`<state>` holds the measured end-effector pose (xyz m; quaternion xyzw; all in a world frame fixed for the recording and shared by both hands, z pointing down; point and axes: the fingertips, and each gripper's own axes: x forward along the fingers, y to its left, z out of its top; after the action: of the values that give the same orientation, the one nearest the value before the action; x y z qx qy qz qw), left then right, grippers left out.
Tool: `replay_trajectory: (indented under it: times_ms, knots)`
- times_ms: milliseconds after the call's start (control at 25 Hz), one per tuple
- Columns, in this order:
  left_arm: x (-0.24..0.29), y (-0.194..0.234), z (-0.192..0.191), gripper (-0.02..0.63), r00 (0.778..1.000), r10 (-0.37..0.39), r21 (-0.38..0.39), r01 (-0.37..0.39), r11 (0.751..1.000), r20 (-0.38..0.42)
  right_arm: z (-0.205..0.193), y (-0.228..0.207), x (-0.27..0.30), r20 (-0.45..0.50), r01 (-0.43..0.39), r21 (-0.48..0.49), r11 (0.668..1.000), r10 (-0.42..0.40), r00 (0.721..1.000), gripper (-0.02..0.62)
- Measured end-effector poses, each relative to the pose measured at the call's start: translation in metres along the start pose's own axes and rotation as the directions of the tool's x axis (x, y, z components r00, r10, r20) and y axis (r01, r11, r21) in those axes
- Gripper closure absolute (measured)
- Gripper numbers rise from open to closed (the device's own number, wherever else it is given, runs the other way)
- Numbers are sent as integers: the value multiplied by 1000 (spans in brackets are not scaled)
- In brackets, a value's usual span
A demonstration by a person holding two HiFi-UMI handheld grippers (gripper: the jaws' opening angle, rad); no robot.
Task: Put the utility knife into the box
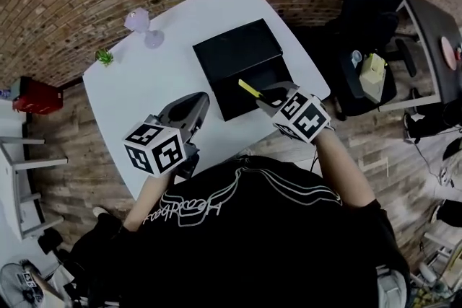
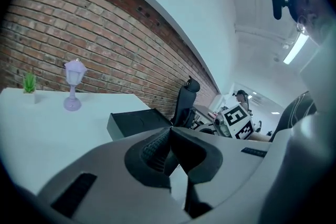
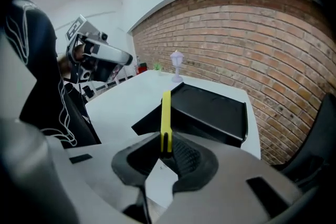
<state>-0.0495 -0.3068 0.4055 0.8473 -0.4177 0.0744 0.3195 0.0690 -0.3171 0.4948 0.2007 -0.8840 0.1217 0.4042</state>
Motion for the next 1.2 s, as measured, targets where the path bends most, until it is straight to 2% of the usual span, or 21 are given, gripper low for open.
replay_trajectory:
  times_ms: [200, 440, 840, 1200]
  knots:
    - [1, 12, -1, 574, 998, 54, -32, -53, 998, 30, -14, -10, 28, -110, -58, -73, 996, 50, 993, 526]
    - [-3, 25, -6, 574, 991, 110, -73, -105, 992, 72, -33, -16, 57, -254, -117, -171, 978, 71, 965, 526]
    - [-3, 43, -18, 574, 985, 152, -119, -142, 983, 82, -44, -29, 94, -391, -147, -275, 950, 30, 920, 526]
    - [-8, 51, -25, 574, 979, 184, -147, -170, 974, 86, -52, -30, 102, -454, -193, -295, 936, 40, 890, 525]
